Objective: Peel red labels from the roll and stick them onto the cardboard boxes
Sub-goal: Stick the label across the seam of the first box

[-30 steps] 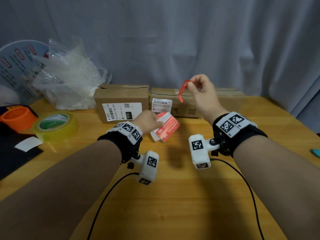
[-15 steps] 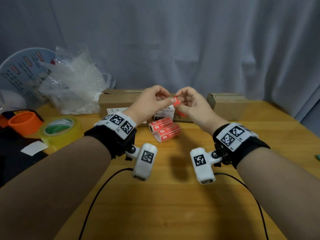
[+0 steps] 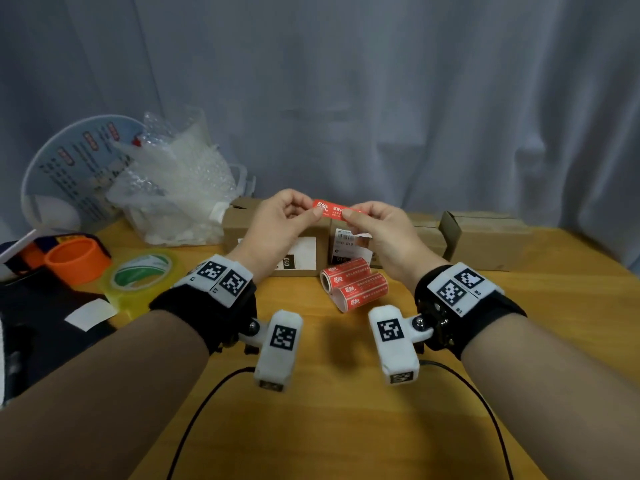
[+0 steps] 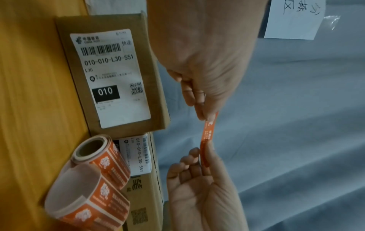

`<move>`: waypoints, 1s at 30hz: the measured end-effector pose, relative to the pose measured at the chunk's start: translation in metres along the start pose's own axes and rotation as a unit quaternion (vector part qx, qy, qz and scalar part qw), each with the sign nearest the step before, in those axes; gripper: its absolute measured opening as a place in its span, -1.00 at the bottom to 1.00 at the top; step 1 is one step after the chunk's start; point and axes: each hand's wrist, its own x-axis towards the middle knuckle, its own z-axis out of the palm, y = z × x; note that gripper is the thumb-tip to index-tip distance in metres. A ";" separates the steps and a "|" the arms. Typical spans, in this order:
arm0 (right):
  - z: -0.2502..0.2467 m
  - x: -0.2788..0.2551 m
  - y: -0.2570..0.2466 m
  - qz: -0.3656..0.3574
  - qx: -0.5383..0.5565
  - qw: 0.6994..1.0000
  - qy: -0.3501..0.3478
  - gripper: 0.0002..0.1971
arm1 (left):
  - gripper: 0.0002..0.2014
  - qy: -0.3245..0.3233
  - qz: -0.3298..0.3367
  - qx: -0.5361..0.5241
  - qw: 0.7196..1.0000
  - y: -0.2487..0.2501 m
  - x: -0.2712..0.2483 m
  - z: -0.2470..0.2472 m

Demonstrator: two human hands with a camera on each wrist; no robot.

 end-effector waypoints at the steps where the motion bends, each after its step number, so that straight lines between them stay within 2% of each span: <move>1: 0.005 0.004 0.000 0.006 0.025 1.000 0.004 -0.97 | -0.89 0.001 -0.003 0.001 1.000 -0.001 0.001 -0.003; 4: 0.022 0.020 -0.004 0.000 0.080 0.997 0.013 -0.95 | -0.78 0.009 -0.012 0.035 0.999 -0.007 0.012 -0.013; 6: 0.032 0.032 -0.011 -0.017 0.084 0.996 0.024 -0.91 | -0.53 0.008 -0.019 0.153 0.988 -0.012 0.026 -0.025; 7: 0.035 0.038 -0.015 -0.028 0.069 0.997 0.028 -0.89 | -0.40 0.000 -0.018 0.254 0.967 -0.017 0.035 -0.033; 8: 0.037 0.045 -0.018 -0.039 0.044 0.998 0.027 -0.87 | -0.31 -0.019 -0.019 0.374 0.927 -0.022 0.044 -0.041; 9: 0.038 0.053 -0.021 -0.049 0.011 0.999 0.022 -0.85 | -0.27 -0.049 -0.025 0.483 0.874 -0.026 0.049 -0.049; 10: 0.040 0.061 -0.023 -0.055 -0.026 0.998 0.015 -0.82 | -0.27 -0.087 -0.037 0.559 0.824 -0.031 0.054 -0.056; 11: 0.041 0.068 -0.024 -0.058 -0.061 0.996 0.005 -0.79 | -0.28 -0.127 -0.050 0.599 0.789 -0.036 0.057 -0.062; 12: 0.043 0.074 -0.023 -0.058 -0.092 0.994 -0.007 -0.77 | -0.29 -0.160 -0.061 0.614 0.771 -0.040 0.058 -0.066; 13: 0.044 0.081 -0.023 -0.059 -0.120 0.991 -0.018 -0.75 | -0.30 -0.180 -0.065 0.615 0.765 -0.045 0.060 -0.068; 17: 0.052 0.098 -0.020 -0.048 -0.174 0.981 -0.074 -0.78 | -0.32 -0.201 -0.049 0.596 0.776 -0.052 0.064 -0.067; 19: 0.056 0.105 -0.017 -0.040 -0.181 0.978 -0.091 -0.79 | -0.39 -0.195 -0.050 0.569 0.797 -0.053 0.064 -0.067; 24: 0.065 0.114 -0.005 -0.021 -0.172 0.977 -0.124 -0.83 | -0.70 -0.093 -0.025 0.457 0.884 -0.057 0.076 -0.075; 26: 0.067 0.117 0.002 -0.012 -0.156 0.978 -0.137 -0.83 | -0.91 -0.044 -0.034 0.401 0.915 -0.057 0.081 -0.077; 30: 0.067 0.120 0.006 -0.008 -0.167 0.974 -0.153 -0.86 | -0.85 -0.002 -0.071 0.389 0.918 -0.057 0.083 -0.074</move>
